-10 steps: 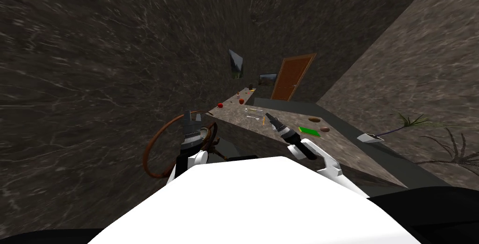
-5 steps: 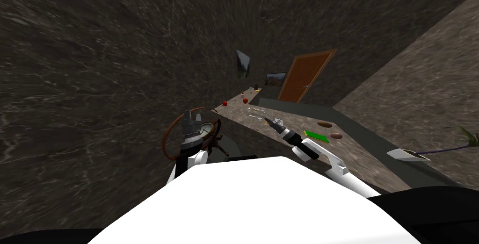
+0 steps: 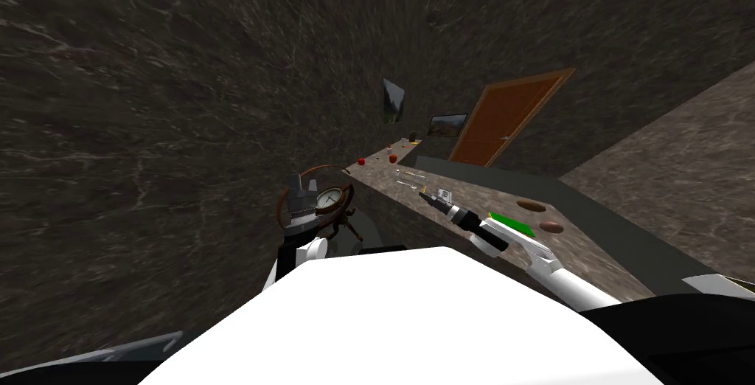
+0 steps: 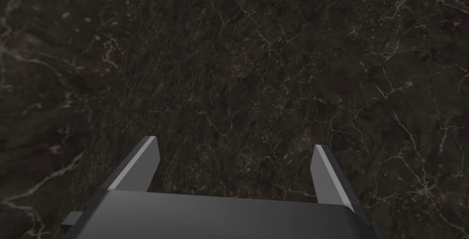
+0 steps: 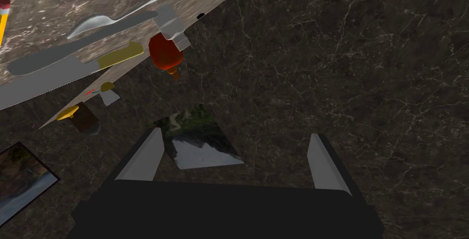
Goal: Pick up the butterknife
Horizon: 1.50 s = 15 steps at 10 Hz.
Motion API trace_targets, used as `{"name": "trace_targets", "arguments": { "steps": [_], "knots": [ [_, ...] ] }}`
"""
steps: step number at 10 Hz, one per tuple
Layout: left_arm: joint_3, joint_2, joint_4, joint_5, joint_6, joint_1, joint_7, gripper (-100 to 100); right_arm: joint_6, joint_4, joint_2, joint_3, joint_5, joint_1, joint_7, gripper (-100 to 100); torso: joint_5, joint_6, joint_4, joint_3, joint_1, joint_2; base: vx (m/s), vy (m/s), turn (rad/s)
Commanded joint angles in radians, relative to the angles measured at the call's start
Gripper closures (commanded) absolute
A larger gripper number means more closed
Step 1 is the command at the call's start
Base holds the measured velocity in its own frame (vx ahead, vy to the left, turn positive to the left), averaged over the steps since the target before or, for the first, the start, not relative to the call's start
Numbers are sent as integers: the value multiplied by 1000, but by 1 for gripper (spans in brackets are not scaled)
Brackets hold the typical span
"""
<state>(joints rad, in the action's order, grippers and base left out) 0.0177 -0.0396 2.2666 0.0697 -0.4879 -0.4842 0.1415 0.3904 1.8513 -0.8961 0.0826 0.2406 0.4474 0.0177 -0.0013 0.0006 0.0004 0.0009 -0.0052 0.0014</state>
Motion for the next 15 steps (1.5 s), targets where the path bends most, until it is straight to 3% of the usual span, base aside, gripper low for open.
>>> {"name": "trace_targets", "arguments": {
  "steps": [1,3,4,8,10,11,15],
  "knots": [
    [0,0,0,0,0,0,0,0,-9,-8,-34,7,6,1,2,-100,0,0,0,0,0,0,-30,-38,142],
    [0,0,0,0,0,0,0,0,-18,-70,-101,28,28,10,12,-100,0,0,0,-1,1,-1,-38,-43,323],
    [0,0,0,0,0,0,0,0,-18,-70,-123,28,28,10,12,-100,0,0,0,0,0,-1,-36,-48,148],
    [0,0,0,0,0,0,0,0,-17,-195,-271,59,76,35,19,-100,0,-1,0,-1,-1,-2,-36,-51,352],
    [0,0,0,0,0,0,0,0,-12,-231,-324,64,88,43,18,-100,0,1,-1,-2,0,-3,-4,-34,186],
    [0,0,0,0,0,0,0,0,-12,-231,-324,64,88,43,18,-100,0,0,-1,-2,1,-4,0,-22,135],
    [0,0,0,0,0,0,0,0,21,-356,-446,77,133,79,4,-100,0,0,-1,-4,0,-6,16,-39,355]
  ]
}}
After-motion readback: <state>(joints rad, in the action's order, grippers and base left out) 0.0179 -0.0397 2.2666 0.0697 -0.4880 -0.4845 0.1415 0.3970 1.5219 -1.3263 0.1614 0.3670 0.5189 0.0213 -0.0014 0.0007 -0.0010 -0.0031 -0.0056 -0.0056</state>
